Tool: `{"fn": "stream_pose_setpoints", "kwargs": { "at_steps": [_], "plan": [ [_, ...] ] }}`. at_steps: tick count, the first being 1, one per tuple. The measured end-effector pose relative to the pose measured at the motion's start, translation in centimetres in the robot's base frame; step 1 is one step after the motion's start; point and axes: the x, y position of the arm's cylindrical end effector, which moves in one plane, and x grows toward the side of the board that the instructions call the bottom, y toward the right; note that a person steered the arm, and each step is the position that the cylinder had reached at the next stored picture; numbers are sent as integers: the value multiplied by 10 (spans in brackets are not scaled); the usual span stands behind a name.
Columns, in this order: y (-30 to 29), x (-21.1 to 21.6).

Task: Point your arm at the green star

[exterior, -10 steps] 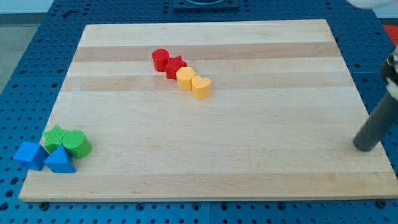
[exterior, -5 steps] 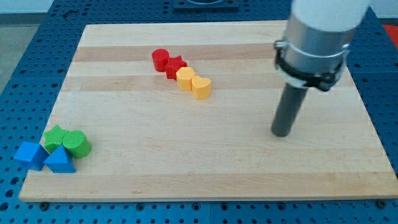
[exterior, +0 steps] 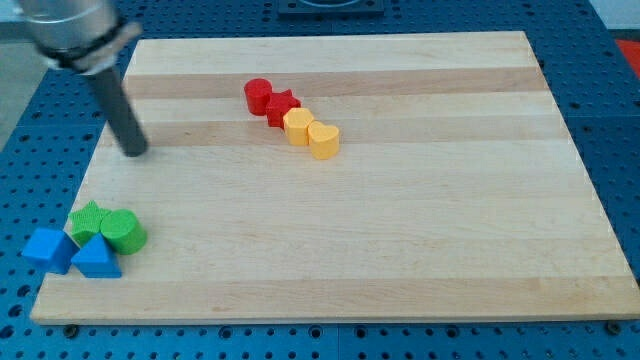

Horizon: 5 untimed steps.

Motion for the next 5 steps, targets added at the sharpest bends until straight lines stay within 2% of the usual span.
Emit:
{"fn": "stream_pose_setpoints", "kwargs": {
  "at_steps": [1,4,5],
  "plan": [
    [-25,0],
    [-26,-1],
    [-21,14]
  ]
}}
